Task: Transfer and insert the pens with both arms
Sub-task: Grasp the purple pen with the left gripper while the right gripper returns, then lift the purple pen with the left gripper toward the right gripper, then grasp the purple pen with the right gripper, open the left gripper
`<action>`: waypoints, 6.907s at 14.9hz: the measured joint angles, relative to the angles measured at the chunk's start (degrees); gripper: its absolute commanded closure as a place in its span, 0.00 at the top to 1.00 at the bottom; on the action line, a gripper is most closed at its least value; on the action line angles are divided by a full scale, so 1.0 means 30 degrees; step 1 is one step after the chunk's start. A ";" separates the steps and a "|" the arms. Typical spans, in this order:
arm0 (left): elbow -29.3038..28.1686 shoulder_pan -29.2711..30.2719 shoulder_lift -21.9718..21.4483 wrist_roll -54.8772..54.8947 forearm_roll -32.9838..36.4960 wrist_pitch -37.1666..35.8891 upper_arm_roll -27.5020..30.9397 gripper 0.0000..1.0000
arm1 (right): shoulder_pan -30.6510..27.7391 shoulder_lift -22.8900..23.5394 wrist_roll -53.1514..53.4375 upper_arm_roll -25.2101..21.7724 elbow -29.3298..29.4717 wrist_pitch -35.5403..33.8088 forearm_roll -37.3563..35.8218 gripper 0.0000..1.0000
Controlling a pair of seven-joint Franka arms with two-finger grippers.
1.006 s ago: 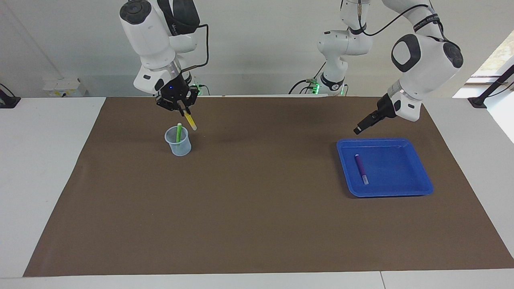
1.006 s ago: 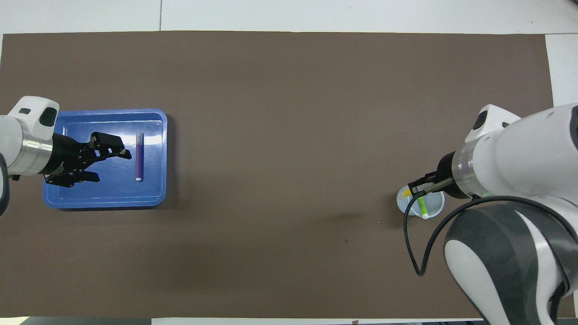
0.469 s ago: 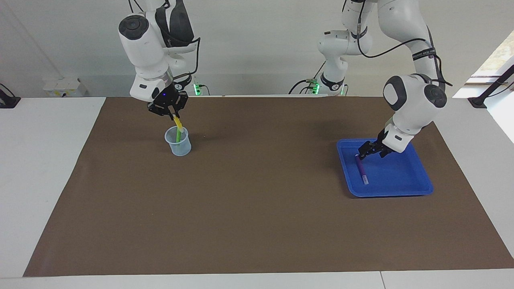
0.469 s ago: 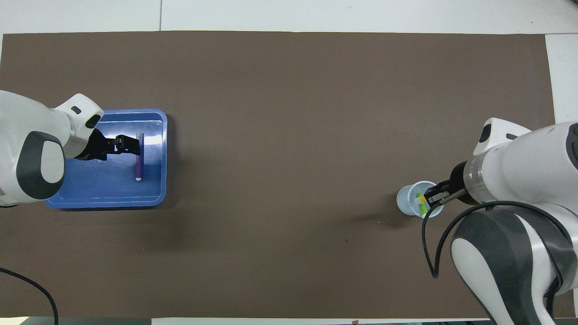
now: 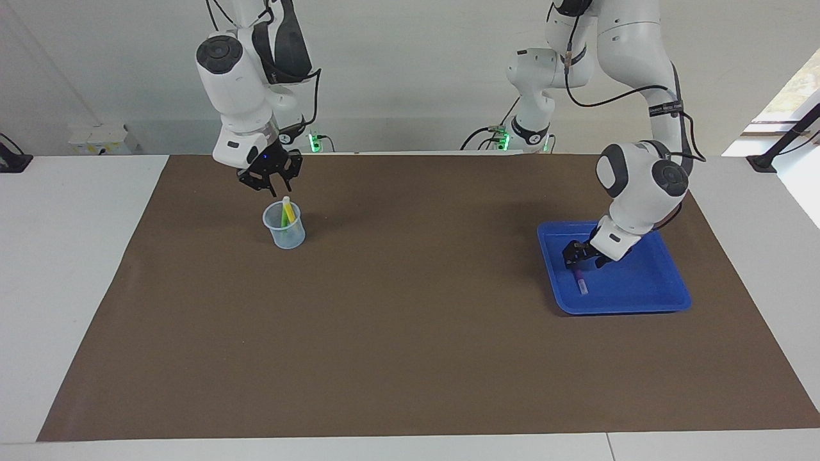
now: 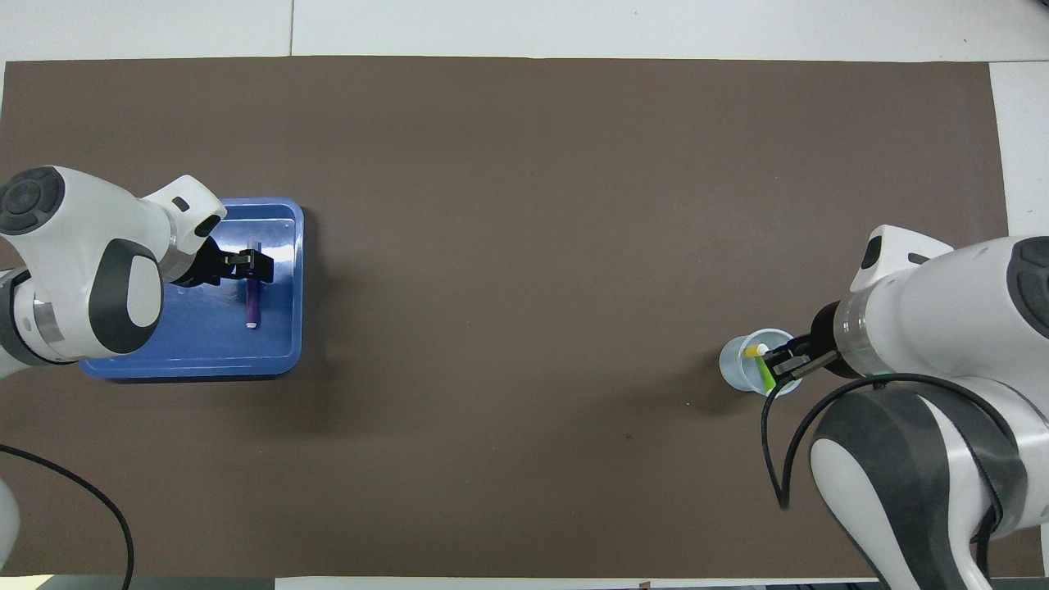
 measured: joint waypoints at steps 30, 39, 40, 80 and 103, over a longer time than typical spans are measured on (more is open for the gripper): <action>0.6868 0.0051 0.0299 -0.3086 -0.1346 -0.9679 0.0155 0.00 | 0.4413 -0.0197 1.5993 0.0042 0.2967 0.2545 1.1020 1.00; 0.6682 -0.1286 -0.4001 -1.7674 -0.6545 -1.3471 -0.0315 0.00 | 0.5504 -0.0197 1.8580 0.0003 0.2626 0.4116 1.1809 1.00; 0.6132 -0.1540 -0.4356 -1.8690 -0.7185 -1.3465 -0.0336 0.00 | 0.5503 -0.0197 1.8974 0.0000 0.2627 0.4145 1.2038 1.00; -0.1912 -0.4549 -0.9430 -3.0594 -1.3988 -0.6505 -0.0574 0.00 | 0.5583 0.1644 2.0975 0.3870 0.2884 1.0144 1.2140 0.22; -0.1552 -0.4661 -0.9675 -2.9926 -1.2792 -0.5691 -0.0797 1.00 | -0.0292 0.2067 0.8245 0.3478 0.7205 -0.3111 0.5565 0.04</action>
